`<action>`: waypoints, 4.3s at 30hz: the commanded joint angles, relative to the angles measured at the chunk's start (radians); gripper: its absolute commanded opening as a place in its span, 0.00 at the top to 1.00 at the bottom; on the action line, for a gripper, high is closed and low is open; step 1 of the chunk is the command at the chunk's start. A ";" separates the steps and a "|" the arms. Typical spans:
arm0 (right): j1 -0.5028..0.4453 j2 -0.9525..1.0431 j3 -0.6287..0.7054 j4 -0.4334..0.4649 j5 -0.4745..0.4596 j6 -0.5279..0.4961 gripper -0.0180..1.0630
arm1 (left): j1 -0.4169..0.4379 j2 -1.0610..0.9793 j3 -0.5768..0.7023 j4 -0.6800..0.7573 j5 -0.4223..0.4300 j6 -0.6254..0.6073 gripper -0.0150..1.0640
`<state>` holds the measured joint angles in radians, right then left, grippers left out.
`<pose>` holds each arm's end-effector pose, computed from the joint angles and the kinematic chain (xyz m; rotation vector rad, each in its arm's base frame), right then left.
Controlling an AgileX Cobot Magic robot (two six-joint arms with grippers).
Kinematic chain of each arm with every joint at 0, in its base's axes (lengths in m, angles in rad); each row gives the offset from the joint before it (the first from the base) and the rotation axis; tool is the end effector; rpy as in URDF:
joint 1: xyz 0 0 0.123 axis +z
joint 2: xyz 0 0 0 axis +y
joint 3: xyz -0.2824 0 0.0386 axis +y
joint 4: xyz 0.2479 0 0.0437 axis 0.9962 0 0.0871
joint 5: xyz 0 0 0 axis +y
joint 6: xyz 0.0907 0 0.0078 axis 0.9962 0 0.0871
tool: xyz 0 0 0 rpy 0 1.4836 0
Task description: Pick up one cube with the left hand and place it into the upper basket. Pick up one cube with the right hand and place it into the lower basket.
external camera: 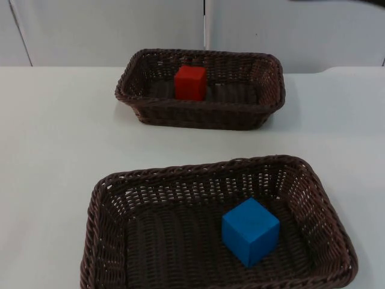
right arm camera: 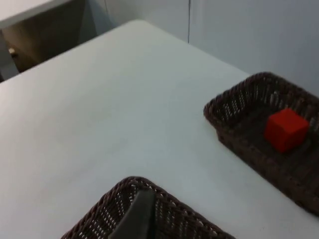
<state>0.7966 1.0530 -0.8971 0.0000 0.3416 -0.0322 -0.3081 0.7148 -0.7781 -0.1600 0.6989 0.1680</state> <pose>0.1600 0.1636 0.3557 -0.8113 1.8444 0.4926 0.1250 -0.0496 0.3497 0.4330 2.0763 -0.2651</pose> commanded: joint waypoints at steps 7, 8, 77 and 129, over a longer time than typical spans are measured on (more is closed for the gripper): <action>0.005 -0.113 0.025 0.000 0.050 -0.029 0.14 | -0.005 -0.164 0.004 -0.008 0.010 -0.001 0.16; 0.005 -0.130 0.040 0.000 0.047 -0.031 0.14 | -0.005 -0.190 0.004 -0.008 0.020 -0.001 0.16; 0.005 -0.936 0.326 0.000 0.600 0.003 0.14 | -0.005 -0.715 0.285 0.126 0.375 -0.151 0.16; 0.005 -1.053 0.383 -0.015 0.737 0.061 0.01 | -0.005 -0.715 0.284 0.125 0.375 -0.147 0.01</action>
<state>0.7966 0.0037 -0.5172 -0.0102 1.0831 0.0287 -0.3081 0.0047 -0.4971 -0.0336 1.0717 0.0244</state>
